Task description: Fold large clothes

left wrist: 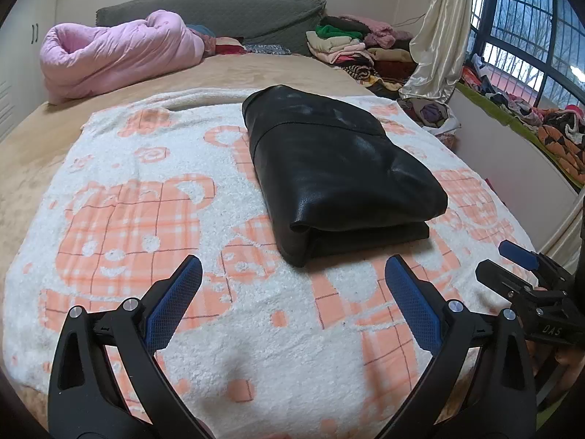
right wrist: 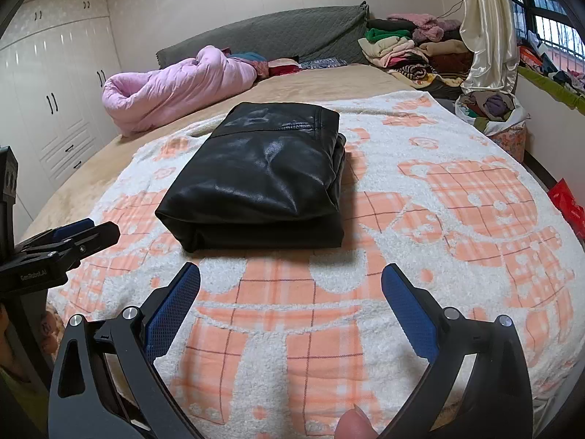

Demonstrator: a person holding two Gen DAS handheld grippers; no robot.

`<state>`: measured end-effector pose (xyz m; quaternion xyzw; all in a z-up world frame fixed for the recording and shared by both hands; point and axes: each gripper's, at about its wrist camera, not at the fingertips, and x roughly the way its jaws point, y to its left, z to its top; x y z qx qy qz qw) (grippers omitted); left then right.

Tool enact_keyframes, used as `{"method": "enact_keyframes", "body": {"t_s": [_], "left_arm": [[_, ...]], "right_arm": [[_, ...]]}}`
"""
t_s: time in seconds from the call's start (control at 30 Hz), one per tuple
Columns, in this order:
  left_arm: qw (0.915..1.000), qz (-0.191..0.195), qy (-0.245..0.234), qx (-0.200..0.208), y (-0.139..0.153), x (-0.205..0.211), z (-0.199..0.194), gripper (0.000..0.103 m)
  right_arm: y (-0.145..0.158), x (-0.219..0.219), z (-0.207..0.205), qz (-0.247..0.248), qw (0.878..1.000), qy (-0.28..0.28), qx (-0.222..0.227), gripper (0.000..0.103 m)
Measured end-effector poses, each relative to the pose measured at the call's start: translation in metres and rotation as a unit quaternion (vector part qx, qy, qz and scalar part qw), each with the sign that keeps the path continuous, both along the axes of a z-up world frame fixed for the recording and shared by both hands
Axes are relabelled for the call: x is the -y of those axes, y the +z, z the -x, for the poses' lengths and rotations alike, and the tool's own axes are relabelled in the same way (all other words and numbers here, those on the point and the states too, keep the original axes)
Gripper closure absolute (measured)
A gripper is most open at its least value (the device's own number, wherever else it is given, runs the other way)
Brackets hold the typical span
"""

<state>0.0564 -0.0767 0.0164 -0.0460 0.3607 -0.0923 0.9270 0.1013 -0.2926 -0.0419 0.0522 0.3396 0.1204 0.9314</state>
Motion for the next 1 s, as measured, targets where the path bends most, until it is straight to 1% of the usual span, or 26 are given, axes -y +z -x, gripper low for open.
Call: {"method": "enact_keyframes", "body": {"t_s": [0.37,0.43,0.57,0.77,0.83,0.93,0.97,1.0], "left_arm": [[0.9999,-0.007,0.007,-0.003,-0.003,-0.002,0.000,0.009],[0.9999,-0.005,0.011,-0.009,-0.004,-0.003,-0.002,0.009],[0.9995,-0.016,0.020,-0.019,-0.006,-0.003,-0.004,0.009],[0.9998,0.002,0.008,-0.020,-0.005,-0.004,-0.003,0.009],[0.9995,0.010,0.011,-0.028,-0.005,-0.007,-0.006,0.009],[0.9984,0.021,0.030,-0.044,-0.007,-0.021,-0.014,0.009],[0.9980,0.025,0.037,-0.045,-0.006,-0.028,-0.017,0.009],[0.9975,0.028,0.046,-0.047,-0.004,-0.037,-0.020,0.009]], "right_arm": [[-0.003,0.001,-0.001,0.002,1.000,-0.002,-0.003,0.004],[-0.003,0.001,-0.001,0.002,1.000,-0.003,-0.004,0.004],[-0.002,0.002,-0.001,0.004,1.000,-0.005,-0.003,0.004],[0.004,0.013,0.006,0.000,1.000,-0.017,0.003,0.004],[0.010,0.032,0.013,-0.005,0.999,-0.044,0.013,0.004],[0.018,0.078,0.026,-0.014,0.993,-0.113,0.029,0.004],[0.019,0.099,0.032,-0.017,0.989,-0.145,0.035,0.004],[0.018,0.131,0.041,-0.017,0.980,-0.192,0.038,0.004]]}}
